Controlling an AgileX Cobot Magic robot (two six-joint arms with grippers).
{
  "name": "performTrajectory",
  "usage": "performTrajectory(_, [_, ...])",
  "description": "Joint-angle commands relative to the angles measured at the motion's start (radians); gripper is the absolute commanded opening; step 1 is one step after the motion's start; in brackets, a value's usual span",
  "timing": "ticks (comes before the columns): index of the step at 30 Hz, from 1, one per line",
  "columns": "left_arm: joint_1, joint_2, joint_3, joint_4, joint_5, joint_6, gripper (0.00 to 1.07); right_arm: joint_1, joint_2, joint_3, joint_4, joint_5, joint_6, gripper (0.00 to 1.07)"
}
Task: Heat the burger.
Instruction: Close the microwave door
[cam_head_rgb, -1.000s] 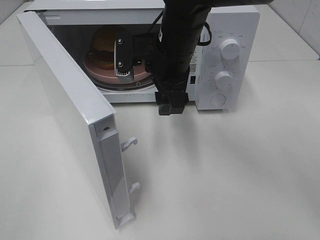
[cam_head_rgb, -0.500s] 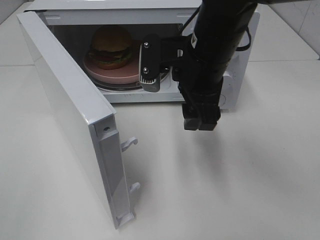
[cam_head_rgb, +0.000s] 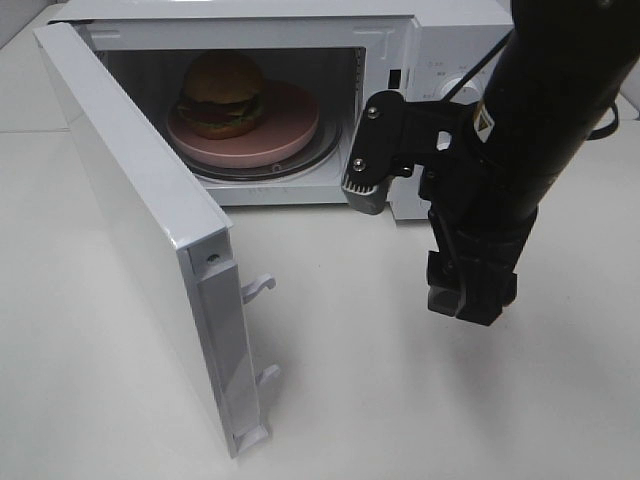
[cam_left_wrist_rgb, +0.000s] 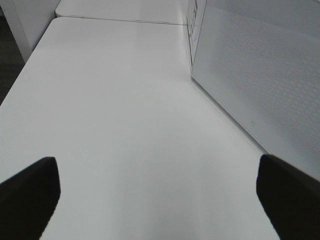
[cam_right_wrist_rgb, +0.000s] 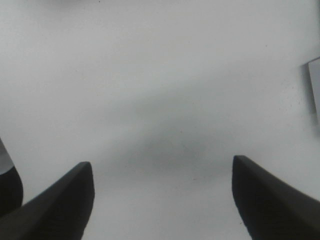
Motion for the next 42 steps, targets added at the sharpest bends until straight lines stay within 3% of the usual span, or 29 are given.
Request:
performTrajectory(1, [0.001,-0.005,0.004,0.000,-0.012,0.004,1.02,-0.015,-0.016,0.016,0.005,-0.018,0.070,0.76])
performTrajectory(3, [0.001,-0.005,0.004,0.000,-0.012,0.004,1.02,-0.054,-0.049,0.062,-0.002,-0.062,0.214,0.81])
performTrajectory(9, [0.001,-0.005,0.004,0.000,-0.012,0.004,1.02,-0.142,-0.099,0.137,-0.005,-0.096,0.260,0.89])
performTrajectory(13, [0.001,-0.005,0.004,0.000,-0.012,0.004,1.02,-0.203,-0.107,0.151,-0.005,-0.094,0.342,0.89])
performTrajectory(17, [0.001,-0.005,0.004,0.000,-0.012,0.005,1.02,-0.354,-0.110,0.151,-0.021,-0.093,0.563,0.87])
performTrajectory(26, [0.001,-0.005,0.004,0.000,-0.012,0.005,1.02,-0.571,-0.115,0.151,-0.032,-0.072,0.622,0.78])
performTrajectory(33, [0.001,-0.005,0.004,0.000,-0.012,0.005,1.02,-0.612,-0.142,0.163,-0.031,-0.041,0.619,0.76])
performTrajectory(42, [0.001,-0.005,0.004,0.000,-0.012,0.005,1.02,-0.612,-0.415,0.348,0.042,-0.019,0.619,0.76])
